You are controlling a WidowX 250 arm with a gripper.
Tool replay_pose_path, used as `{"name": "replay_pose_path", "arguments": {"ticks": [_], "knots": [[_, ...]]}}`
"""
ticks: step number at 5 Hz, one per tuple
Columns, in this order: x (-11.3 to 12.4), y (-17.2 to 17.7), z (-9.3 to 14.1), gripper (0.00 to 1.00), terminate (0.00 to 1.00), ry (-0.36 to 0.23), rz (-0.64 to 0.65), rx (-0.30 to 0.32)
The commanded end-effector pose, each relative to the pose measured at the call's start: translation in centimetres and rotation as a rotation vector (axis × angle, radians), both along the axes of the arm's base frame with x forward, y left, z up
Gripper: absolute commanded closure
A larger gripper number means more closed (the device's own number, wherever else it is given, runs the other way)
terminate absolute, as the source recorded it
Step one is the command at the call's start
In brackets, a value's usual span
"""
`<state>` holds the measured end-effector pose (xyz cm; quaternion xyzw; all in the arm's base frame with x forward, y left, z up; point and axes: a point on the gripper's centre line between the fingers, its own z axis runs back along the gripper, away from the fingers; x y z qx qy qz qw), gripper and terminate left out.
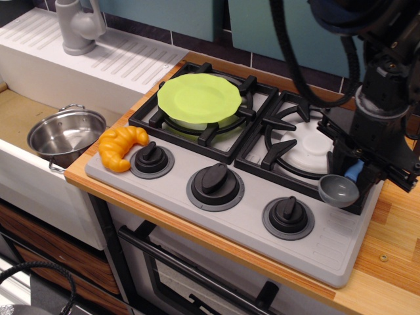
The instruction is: Put spoon on plate and croissant in pot or pan in sink
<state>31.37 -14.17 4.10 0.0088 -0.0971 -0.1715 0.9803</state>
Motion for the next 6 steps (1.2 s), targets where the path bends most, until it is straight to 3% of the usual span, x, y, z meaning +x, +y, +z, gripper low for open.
{"name": "replay_pose_path", "arguments": {"ticks": [1, 4, 6], "knots": [[1.7, 0.3, 4.8, 1.0, 0.0, -0.066, -0.03, -0.015], [3.2, 8.4, 7.6, 1.0, 0.0, -0.075, -0.167, 0.04], [3.5, 12.5, 6.9, 1.0, 0.0, -0.106, -0.202, 0.027]]}}
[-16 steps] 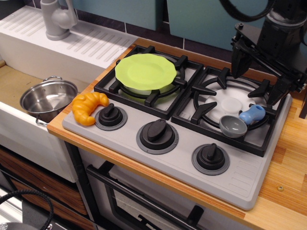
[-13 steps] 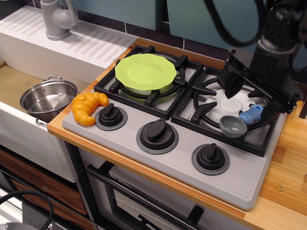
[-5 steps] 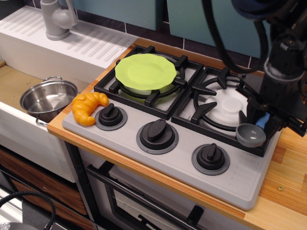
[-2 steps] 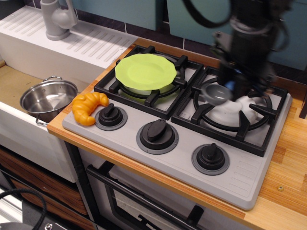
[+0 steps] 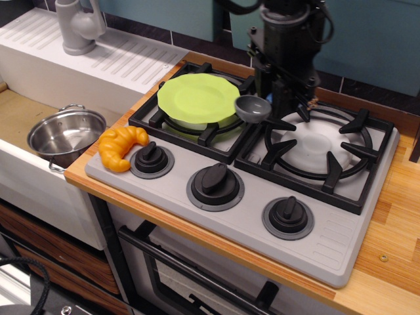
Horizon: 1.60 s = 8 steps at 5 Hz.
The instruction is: Put spoon on plate and croissant in pot or pan in sink
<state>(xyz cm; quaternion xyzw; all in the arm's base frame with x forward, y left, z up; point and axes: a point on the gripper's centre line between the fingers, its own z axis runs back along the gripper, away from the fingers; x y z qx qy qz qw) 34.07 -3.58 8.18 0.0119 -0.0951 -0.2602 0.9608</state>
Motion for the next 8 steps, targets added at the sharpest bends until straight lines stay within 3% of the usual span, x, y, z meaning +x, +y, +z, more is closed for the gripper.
{"name": "replay_pose_path", "arguments": {"ticks": [1, 4, 7, 8], "knots": [[1.1, 3.7, 2.7, 1.0, 0.0, -0.125, -0.042, -0.012], [2.1, 8.0, 2.2, 1.0, 0.0, -0.148, -0.095, -0.005], [2.4, 10.0, -0.6, 1.0, 0.0, -0.168, -0.105, -0.043], [2.3, 9.6, -1.1, 0.0, 0.0, -0.162, -0.093, -0.021]]}}
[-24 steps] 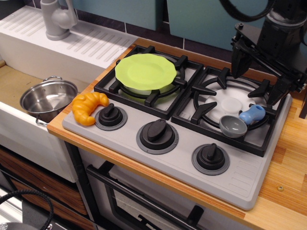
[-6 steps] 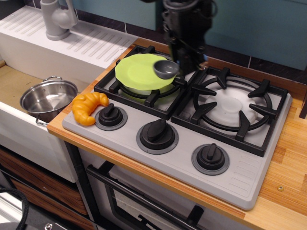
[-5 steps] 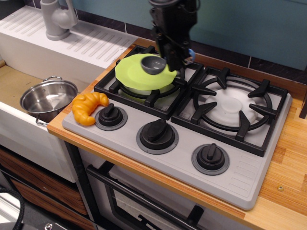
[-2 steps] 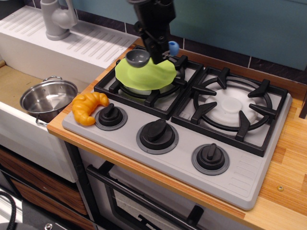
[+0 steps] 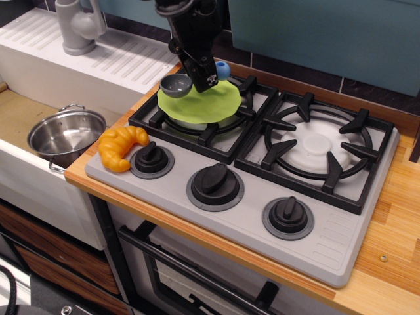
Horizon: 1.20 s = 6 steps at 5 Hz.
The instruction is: Put spoon on plate and croissant in pot or pan in sink
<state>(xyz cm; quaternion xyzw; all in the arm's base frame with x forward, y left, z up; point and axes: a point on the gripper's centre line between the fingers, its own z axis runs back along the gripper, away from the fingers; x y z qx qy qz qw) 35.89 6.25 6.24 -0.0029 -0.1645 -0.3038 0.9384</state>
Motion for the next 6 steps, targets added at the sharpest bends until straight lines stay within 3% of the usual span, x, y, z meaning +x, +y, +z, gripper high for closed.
{"name": "replay_pose_path", "arguments": {"ticks": [1, 5, 6], "knots": [[0.1, -1.1, 1.5, 0.0, 0.0, -0.013, 0.026, 0.041], [0.3, -3.2, 7.3, 0.0, 0.0, 0.085, 0.022, 0.073], [0.3, -3.2, 7.3, 0.0, 0.0, 0.085, 0.022, 0.073]]}}
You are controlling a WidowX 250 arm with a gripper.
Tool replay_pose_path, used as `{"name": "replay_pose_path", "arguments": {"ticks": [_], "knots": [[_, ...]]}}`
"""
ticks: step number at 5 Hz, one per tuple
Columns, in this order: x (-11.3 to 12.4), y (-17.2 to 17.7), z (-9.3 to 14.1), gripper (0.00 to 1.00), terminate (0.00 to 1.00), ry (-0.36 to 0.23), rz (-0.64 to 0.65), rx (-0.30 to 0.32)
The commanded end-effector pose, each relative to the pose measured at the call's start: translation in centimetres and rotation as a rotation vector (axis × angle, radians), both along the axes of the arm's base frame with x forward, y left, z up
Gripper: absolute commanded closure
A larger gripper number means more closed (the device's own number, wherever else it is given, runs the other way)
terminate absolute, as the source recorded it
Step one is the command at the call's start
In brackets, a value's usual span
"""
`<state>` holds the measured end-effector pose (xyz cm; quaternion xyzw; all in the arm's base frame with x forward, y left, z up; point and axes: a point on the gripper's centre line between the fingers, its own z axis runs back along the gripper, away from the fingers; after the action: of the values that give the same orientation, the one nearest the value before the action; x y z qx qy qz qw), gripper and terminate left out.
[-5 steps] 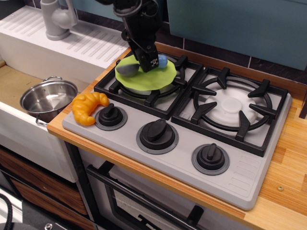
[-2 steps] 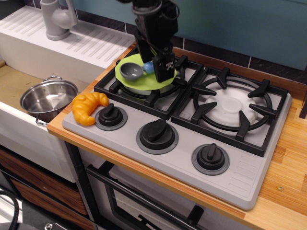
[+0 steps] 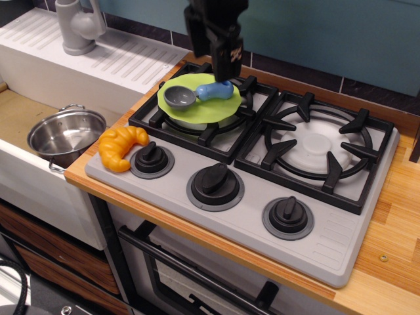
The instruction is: Put spoon on plate and croissant in pot or pan in sink
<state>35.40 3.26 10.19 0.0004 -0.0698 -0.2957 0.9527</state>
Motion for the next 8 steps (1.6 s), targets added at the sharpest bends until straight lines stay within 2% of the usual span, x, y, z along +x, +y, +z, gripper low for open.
{"name": "replay_pose_path", "arguments": {"ticks": [1, 3, 4, 5, 6, 8], "knots": [[0.8, -0.2, 3.4, 0.0, 0.0, -0.095, -0.007, 0.013], [0.8, -0.2, 3.4, 0.0, 0.0, -0.095, -0.007, 0.013], [-1.3, 0.2, 3.2, 0.0, 0.0, -0.14, 0.067, 0.012], [-2.7, 1.7, 4.8, 0.0, 0.0, -0.183, 0.115, 0.063], [-3.6, 3.0, 6.2, 0.0, 0.0, -0.229, 0.176, 0.139], [-4.8, 8.3, 4.5, 0.0, 0.0, -0.283, 0.27, 0.131]]}}
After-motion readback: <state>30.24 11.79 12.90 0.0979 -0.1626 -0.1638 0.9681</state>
